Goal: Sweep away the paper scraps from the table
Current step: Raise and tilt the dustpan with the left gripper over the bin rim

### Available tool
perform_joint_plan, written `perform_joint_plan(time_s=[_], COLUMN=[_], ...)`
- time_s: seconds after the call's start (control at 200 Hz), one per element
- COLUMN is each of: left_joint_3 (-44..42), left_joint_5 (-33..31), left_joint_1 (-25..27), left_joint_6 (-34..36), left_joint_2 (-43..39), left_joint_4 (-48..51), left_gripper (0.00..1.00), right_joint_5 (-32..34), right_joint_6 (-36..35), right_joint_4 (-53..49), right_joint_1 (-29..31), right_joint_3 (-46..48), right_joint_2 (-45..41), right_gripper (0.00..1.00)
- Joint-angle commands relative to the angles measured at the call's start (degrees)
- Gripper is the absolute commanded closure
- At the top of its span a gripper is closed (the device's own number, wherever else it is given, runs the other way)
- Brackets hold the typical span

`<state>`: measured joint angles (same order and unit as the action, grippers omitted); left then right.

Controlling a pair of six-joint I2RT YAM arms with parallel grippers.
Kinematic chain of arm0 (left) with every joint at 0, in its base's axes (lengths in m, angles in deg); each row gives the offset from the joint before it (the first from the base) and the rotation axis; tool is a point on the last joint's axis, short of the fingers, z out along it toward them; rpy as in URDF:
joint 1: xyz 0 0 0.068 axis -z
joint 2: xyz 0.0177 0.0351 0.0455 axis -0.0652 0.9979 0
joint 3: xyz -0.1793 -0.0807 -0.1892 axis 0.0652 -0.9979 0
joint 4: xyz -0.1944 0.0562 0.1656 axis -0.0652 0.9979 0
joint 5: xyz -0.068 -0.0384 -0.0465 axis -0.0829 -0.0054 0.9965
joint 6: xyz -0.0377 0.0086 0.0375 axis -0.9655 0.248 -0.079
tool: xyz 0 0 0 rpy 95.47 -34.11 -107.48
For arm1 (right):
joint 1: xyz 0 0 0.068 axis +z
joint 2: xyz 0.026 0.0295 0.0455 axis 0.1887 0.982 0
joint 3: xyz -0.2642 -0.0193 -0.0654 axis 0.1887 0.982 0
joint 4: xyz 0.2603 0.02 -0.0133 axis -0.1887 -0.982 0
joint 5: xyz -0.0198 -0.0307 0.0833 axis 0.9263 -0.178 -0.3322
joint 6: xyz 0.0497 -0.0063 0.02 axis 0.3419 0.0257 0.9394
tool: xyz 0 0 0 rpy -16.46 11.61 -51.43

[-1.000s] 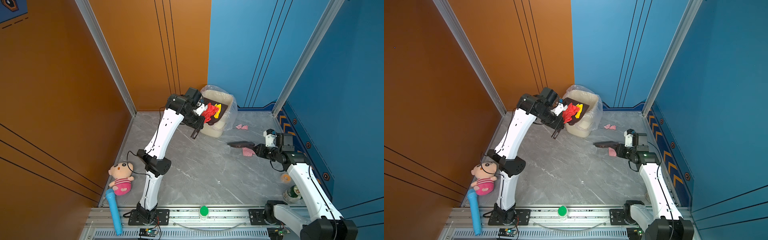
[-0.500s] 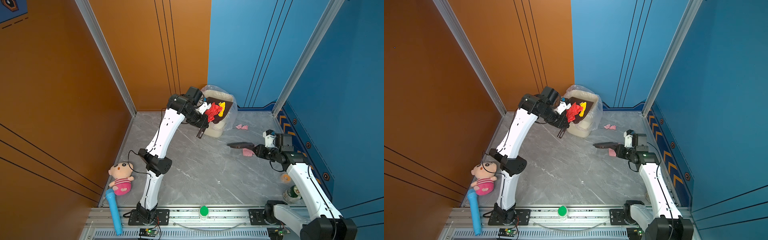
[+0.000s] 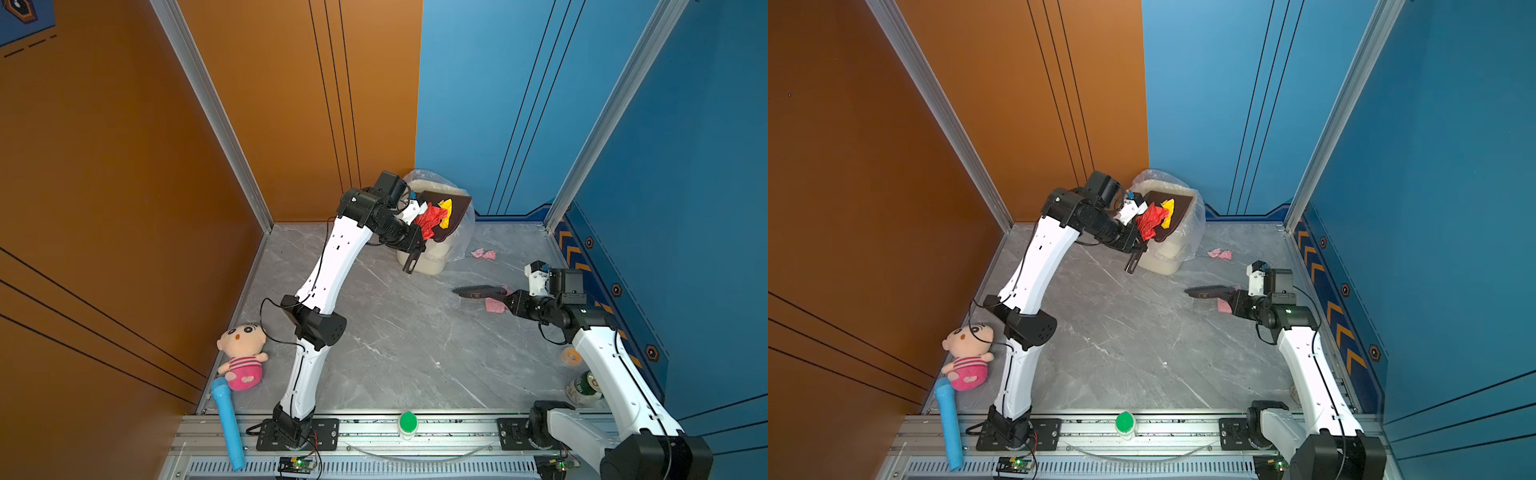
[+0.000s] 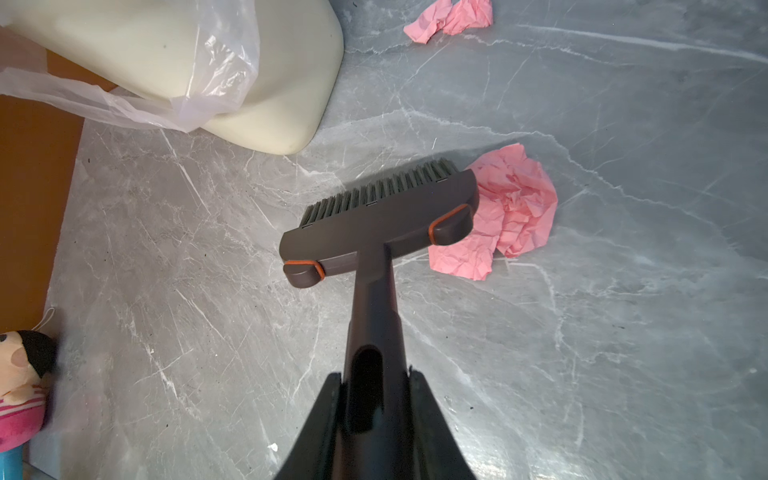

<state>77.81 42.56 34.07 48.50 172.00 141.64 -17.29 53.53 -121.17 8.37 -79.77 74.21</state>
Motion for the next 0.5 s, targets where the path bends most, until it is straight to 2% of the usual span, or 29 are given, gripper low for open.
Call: perform_joint_plan(time_s=[0.0, 0.491], left_joint_3=[1.84, 2.23], left_joint_5=[3.71, 8.87], left_joint_1=[-0.62, -1.79], left_joint_6=[-1.18, -2.65], left_joint_2=[1.27, 3.93], left_joint_4=[-2.86, -8.92], left_gripper=[1.0, 1.0], right_joint_5=[-1.47, -2.35], right_joint_6=[-0.91, -0.26], right_joint_4=[2.75, 4.25], right_joint_1=[-0.64, -0.96], right_joint_3=[0.17, 0.89], right_joint_2=[0.04, 0.94], right_gripper=[1.0, 1.0])
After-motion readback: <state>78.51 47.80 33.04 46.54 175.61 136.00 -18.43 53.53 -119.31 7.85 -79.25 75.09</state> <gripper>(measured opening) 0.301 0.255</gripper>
